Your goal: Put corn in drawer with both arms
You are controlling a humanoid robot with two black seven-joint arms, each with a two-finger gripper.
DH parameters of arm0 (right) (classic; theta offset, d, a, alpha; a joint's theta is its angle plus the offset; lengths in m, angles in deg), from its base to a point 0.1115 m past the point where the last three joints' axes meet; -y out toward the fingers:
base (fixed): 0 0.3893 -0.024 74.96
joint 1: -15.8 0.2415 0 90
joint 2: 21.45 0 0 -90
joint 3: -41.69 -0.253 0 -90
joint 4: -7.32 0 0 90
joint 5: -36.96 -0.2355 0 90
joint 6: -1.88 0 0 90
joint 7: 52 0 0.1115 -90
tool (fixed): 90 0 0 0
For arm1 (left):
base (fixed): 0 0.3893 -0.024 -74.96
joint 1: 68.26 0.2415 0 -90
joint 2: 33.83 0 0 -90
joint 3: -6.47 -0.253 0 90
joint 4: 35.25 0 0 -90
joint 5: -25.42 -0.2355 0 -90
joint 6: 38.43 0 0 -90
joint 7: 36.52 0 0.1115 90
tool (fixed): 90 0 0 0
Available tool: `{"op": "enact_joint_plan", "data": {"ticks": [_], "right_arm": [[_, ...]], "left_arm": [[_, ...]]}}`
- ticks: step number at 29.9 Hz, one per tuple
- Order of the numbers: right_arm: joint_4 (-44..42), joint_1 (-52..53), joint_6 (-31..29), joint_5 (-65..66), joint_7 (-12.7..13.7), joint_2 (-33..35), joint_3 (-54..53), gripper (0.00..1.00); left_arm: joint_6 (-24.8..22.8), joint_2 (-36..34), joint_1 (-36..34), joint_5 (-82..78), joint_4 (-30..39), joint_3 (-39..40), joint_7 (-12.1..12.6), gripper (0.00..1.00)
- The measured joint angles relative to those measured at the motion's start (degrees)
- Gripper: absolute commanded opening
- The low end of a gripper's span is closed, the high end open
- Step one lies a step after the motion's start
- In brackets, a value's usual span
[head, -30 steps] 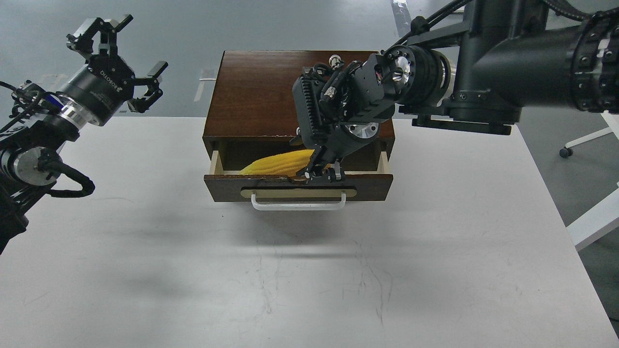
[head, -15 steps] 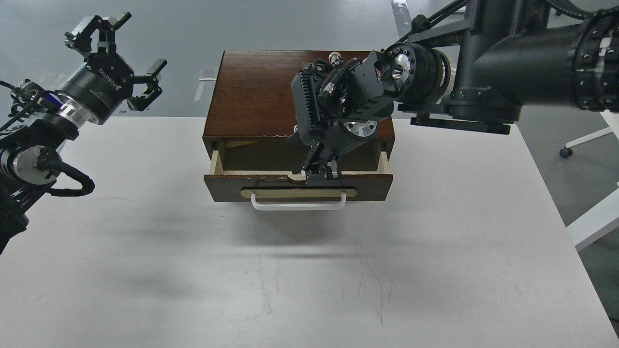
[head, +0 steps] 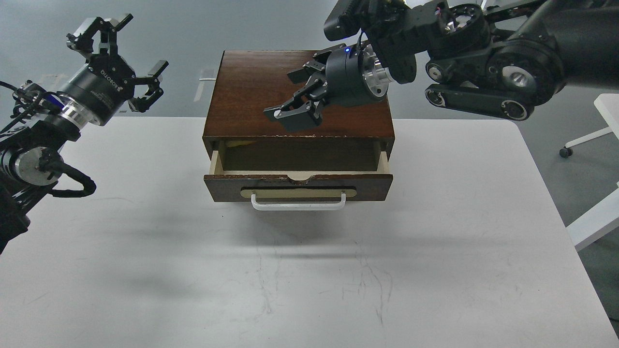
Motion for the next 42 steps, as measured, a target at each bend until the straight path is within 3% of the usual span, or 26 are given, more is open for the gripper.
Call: {"op": "enact_joint_plan", "data": {"ticks": [5, 12, 21, 30, 42], "right_arm": [[-0.3, -9.2, 0.2, -11.5, 0.0, 7.2, -11.3, 1.00], [-1.4, -28.7, 0.8, -14.5, 0.0, 16.5, -33.3, 1.00], [-9.0, -49.8, 0.7, -27.1, 0.0, 17.3, -57.8, 1.00], [-10.5, -57.8, 0.2, -47.6, 0.0, 17.2, -61.1, 1.00], [-10.5, -65.4, -0.1, -49.5, 0.0, 15.1, -64.9, 1.00]], "left_arm": [[0.0, 0.1, 0.2, 0.0, 0.0, 0.0, -0.2, 0.98], [0.0, 0.4, 0.3, 0.1, 0.0, 0.0, -0.3, 0.98], [0.0, 1.2, 0.7, 0.0, 0.0, -0.1, -0.3, 0.98], [0.0, 1.9, 2.3, -0.1, 0.0, -0.2, -0.1, 0.98], [0.0, 3.1, 3.1, -0.2, -0.2, -0.2, -0.1, 0.98]]}}
